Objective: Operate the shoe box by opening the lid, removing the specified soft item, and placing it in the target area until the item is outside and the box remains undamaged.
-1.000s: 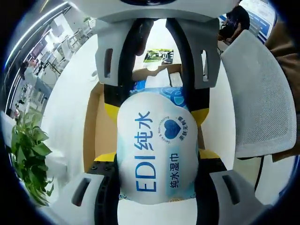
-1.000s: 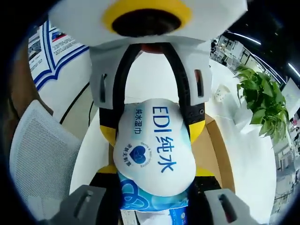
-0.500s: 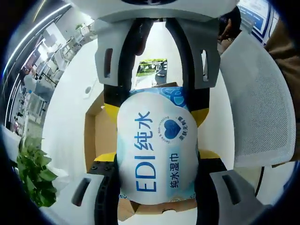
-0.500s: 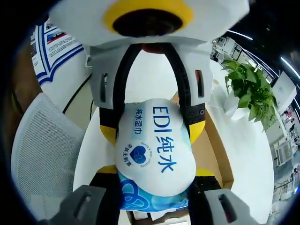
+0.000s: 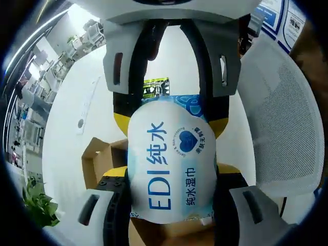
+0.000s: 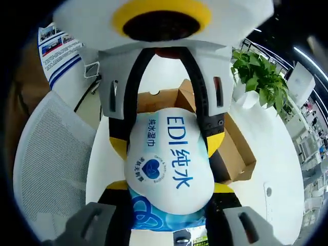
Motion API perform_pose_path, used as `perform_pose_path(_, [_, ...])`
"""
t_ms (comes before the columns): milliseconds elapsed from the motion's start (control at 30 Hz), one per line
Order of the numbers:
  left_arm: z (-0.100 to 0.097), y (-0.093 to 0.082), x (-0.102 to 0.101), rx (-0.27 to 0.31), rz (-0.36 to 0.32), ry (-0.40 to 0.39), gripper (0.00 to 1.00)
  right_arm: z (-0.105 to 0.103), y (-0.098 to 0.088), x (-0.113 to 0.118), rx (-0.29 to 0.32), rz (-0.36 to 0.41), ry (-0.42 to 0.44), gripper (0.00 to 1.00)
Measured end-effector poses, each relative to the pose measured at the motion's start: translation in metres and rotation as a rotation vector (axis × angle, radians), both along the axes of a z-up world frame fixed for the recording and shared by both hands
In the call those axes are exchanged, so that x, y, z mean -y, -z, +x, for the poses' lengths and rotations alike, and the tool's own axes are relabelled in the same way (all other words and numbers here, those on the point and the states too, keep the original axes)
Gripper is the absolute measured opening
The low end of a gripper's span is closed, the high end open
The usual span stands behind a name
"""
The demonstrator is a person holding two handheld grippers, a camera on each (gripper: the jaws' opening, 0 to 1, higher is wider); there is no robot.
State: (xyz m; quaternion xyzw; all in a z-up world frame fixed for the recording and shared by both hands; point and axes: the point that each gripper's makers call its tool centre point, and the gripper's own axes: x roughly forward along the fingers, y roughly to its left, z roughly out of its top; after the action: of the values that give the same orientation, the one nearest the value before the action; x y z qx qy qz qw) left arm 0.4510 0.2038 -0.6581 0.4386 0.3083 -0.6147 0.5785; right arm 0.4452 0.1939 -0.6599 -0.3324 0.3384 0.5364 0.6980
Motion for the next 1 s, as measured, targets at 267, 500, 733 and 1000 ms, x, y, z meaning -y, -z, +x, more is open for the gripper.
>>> perform_pose_path(267, [0.001,0.003,0.039,0.003,-0.011,0.052,0.64,0.001,0.002,0.038,0.004,-0.007,0.053,0.53])
perform_pose_path(500, [0.008,0.005,0.072,0.002,-0.026,0.078,0.64,0.007,0.003,0.071,0.002,-0.020,0.080,0.53])
perform_pose_path(733, [0.012,0.010,0.093,-0.009,-0.030,0.094,0.64,0.012,0.009,0.093,-0.007,-0.030,0.096,0.53])
perform_pose_path(1000, [0.018,0.017,0.110,-0.023,-0.034,0.097,0.64,0.018,0.014,0.108,-0.015,-0.043,0.092,0.53])
